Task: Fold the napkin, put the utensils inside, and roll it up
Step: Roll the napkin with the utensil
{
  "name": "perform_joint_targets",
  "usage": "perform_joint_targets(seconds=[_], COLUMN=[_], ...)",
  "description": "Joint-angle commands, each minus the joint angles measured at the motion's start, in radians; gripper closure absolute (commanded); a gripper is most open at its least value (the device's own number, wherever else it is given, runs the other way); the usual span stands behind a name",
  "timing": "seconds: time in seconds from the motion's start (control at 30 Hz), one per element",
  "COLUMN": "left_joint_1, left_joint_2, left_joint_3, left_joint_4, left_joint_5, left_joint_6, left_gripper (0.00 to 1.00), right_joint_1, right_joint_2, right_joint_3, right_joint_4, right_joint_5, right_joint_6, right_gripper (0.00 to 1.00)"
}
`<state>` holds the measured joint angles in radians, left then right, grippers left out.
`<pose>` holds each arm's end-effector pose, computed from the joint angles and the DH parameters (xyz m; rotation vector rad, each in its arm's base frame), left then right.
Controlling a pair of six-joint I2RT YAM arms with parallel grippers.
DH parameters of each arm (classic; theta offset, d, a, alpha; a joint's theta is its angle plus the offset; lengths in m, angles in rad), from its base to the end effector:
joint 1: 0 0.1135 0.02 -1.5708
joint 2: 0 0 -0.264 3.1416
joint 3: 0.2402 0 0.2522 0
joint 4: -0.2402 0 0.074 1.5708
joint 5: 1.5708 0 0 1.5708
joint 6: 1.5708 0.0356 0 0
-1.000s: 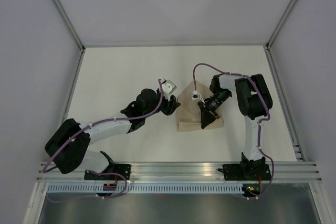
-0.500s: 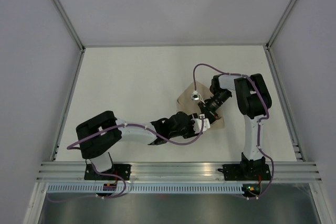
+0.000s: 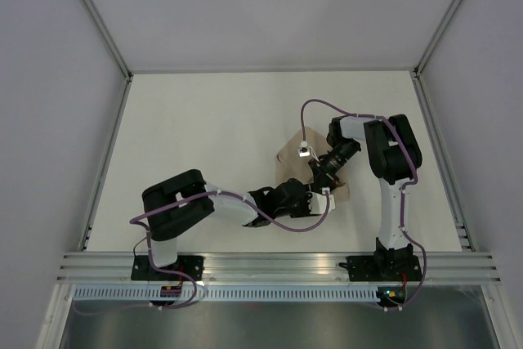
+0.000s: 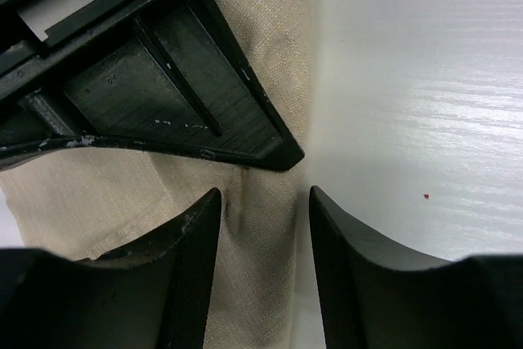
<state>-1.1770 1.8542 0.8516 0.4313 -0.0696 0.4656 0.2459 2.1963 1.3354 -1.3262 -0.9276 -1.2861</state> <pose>0.1436 -0.3392 0.1336 1.5529 1.5013 -0.3401 0.3079 0.1066 0.1030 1.5261 -2.1923 -1.5623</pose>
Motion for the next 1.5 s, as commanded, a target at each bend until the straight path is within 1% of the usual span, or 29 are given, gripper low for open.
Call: perform_joint_targets(seconds=[0.0, 0.13, 0.17, 0.2, 0.23, 0.3, 0.33, 0.4, 0.43, 0.47, 0.5, 0.53, 0.6, 0.67, 0.73, 0.9, 0.97, 1.0, 1.07, 1.1, 1.17, 1.27, 1.3, 1.33, 1.47], left_joint_1=[-0.009, -0.009, -0.009, -0.009, -0.007, -0.007, -0.007, -0.003, 0.005, 0.011, 0.016, 0.033, 0.057, 0.065, 0.086, 0.132, 0.152, 0.166, 0.178, 0.186, 0.209, 0.241, 0.250, 0.272, 0.312], left_joint_2=[0.034, 0.066, 0.072, 0.079, 0.089, 0.099, 0.106, 0.122, 0.123, 0.125, 0.125, 0.125, 0.131, 0.132, 0.140, 0.154, 0.165, 0.168, 0.178, 0.187, 0.207, 0.247, 0.260, 0.276, 0.335], left_joint_3=[0.026, 0.041, 0.049, 0.061, 0.067, 0.090, 0.099, 0.131, 0.138, 0.142, 0.156, 0.167, 0.193, 0.202, 0.224, 0.266, 0.279, 0.297, 0.314, 0.345, 0.369, 0.443, 0.489, 0.510, 0.598], left_joint_4=[0.017, -0.020, -0.052, -0.063, -0.078, -0.126, -0.144, -0.204, -0.218, -0.233, -0.249, -0.285, -0.318, -0.351, -0.382, -0.455, -0.486, -0.500, -0.525, -0.566, -0.598, -0.693, -0.718, -0.779, -0.887], left_joint_5=[-0.010, 0.001, 0.011, 0.020, 0.040, 0.065, 0.076, 0.125, 0.142, 0.161, 0.206, 0.237, 0.301, 0.324, 0.378, 0.459, 0.478, 0.493, 0.519, 0.542, 0.570, 0.628, 0.663, 0.683, 0.761], left_joint_6=[0.071, 0.074, 0.070, 0.067, 0.061, 0.048, 0.045, 0.030, 0.024, 0.010, 0.001, -0.019, -0.039, -0.057, -0.074, -0.136, -0.157, -0.163, -0.185, -0.191, -0.212, -0.238, -0.245, -0.260, -0.283], left_gripper=[0.48, 0.55, 0.62, 0.66, 0.74, 0.81, 0.87, 0.92, 0.96, 0.97, 0.98, 0.98, 0.98, 0.98, 0.98, 0.98, 0.98, 0.98, 0.98, 0.98, 0.98, 0.98, 0.98, 0.98, 0.98], right_joint_1=[-0.003, -0.003, -0.003, -0.003, -0.003, -0.003, -0.003, -0.003, -0.003, -0.007, -0.008, -0.011, -0.020, -0.031, -0.043, -0.088, -0.105, -0.109, -0.129, -0.138, -0.175, -0.236, -0.246, -0.279, -0.347], right_joint_2=[0.048, 0.049, 0.049, 0.051, 0.051, 0.051, 0.051, 0.046, 0.043, 0.037, 0.022, 0.013, -0.022, -0.050, -0.089, -0.179, -0.202, -0.226, -0.251, -0.271, -0.288, -0.308, -0.322, -0.332, -0.423], right_joint_3=[0.007, 0.005, 0.005, 0.008, 0.007, 0.010, 0.008, 0.010, 0.010, 0.008, 0.008, 0.011, 0.015, 0.021, 0.034, 0.051, 0.054, 0.053, 0.048, 0.045, 0.050, 0.080, 0.084, 0.087, 0.027], right_joint_4=[0.122, 0.122, 0.122, 0.122, 0.121, 0.120, 0.120, 0.122, 0.130, 0.131, 0.133, 0.139, 0.148, 0.156, 0.173, 0.304, 0.392, 0.463, 0.551, 0.585, 0.651, 0.651, 0.651, 0.625, 0.582], right_joint_5=[0.102, 0.104, 0.104, 0.102, 0.105, 0.104, 0.104, 0.105, 0.102, 0.099, 0.095, 0.089, 0.076, 0.061, 0.050, 0.047, 0.061, 0.070, 0.107, 0.110, 0.111, 0.070, 0.055, 0.044, 0.007], right_joint_6=[-0.055, -0.053, -0.052, -0.051, -0.050, -0.050, -0.047, -0.044, -0.038, -0.030, -0.027, -0.019, -0.004, 0.025, 0.047, 0.215, 0.318, 0.362, 0.496, 0.525, 0.600, 0.619, 0.614, 0.599, 0.507], right_gripper=[0.80, 0.80, 0.80, 0.80, 0.80, 0.80, 0.80, 0.78, 0.75, 0.72, 0.69, 0.61, 0.52, 0.48, 0.46, 0.43, 0.42, 0.42, 0.42, 0.42, 0.42, 0.42, 0.42, 0.42, 0.42])
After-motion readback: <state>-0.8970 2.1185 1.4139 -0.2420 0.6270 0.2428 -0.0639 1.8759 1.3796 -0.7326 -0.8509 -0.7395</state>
